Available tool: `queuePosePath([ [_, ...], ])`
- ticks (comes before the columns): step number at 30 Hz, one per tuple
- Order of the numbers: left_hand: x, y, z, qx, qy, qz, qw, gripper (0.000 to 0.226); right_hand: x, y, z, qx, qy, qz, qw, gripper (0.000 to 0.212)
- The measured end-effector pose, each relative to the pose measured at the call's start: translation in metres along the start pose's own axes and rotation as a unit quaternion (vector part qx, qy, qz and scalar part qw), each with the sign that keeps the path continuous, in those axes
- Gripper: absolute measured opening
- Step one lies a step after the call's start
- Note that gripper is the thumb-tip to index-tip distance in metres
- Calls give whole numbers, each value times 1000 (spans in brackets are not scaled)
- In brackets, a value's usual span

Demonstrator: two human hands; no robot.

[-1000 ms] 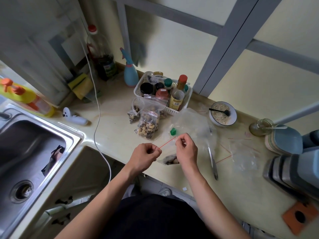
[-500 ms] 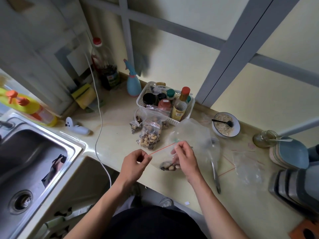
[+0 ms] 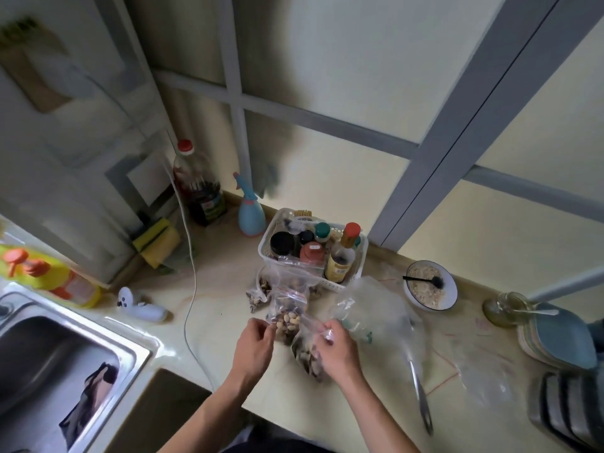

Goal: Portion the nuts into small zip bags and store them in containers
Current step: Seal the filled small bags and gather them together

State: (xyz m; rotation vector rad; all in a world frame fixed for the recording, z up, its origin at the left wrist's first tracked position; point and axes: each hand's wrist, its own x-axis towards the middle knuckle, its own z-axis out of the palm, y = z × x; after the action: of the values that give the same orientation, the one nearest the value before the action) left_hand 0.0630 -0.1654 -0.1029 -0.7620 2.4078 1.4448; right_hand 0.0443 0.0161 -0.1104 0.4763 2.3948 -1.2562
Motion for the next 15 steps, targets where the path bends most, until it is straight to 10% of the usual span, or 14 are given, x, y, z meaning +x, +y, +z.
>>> queuePosePath([
  [15,74,4,-8,-113,-196,-7,974,44,42,-43,-7,7,342,-19,939,42],
])
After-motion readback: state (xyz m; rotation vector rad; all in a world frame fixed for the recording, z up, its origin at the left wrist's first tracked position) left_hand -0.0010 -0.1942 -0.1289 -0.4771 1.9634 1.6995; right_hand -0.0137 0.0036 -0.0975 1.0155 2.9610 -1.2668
